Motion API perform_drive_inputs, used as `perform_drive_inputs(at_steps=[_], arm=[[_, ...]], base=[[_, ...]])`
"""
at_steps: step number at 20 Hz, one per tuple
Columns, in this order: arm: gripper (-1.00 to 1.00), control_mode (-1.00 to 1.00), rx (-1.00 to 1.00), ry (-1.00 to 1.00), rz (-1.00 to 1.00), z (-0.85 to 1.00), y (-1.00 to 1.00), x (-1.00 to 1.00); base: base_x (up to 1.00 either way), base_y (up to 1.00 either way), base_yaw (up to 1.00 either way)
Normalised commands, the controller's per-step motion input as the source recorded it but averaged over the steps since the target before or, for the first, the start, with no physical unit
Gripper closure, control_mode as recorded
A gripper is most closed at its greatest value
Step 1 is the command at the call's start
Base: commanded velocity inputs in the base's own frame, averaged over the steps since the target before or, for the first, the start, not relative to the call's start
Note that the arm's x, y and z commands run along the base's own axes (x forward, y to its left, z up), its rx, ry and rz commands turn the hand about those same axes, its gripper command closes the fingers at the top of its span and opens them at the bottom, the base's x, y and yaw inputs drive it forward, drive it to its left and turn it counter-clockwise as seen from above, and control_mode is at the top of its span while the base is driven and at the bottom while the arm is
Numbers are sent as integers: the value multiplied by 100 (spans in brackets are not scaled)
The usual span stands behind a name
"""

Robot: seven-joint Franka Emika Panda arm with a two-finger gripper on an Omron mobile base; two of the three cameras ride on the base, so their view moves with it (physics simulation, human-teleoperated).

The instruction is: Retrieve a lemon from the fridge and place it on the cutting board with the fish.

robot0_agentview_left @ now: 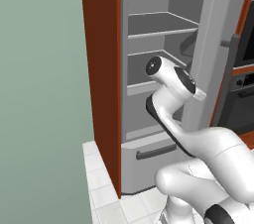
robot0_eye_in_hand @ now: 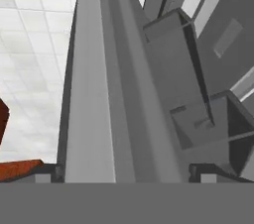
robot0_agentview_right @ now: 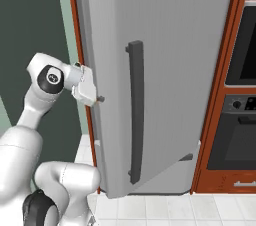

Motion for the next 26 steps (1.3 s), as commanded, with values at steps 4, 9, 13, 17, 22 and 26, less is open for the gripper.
perform_drive_inputs(at_steps=[4, 9, 13, 17, 22, 26], arm=[[-100, -100, -6, 10, -19, -30, -94, -1], [-100, -100, -3, 1, -21, -28, -100, -48], [-100, -100, 0, 0, -21, -50, -100, -51], [-100, -100, -2, 0, -8, -44, -100, -36], [-100, -100, -17, 1, 0, -2, -100, 3], [-100, -100, -13, 12, 0, 0, -100, 31]], base=[[0, 0, 0], [0, 0, 0], [0, 0, 0], [0, 0, 0], [0, 0, 0], [0, 0, 0]])
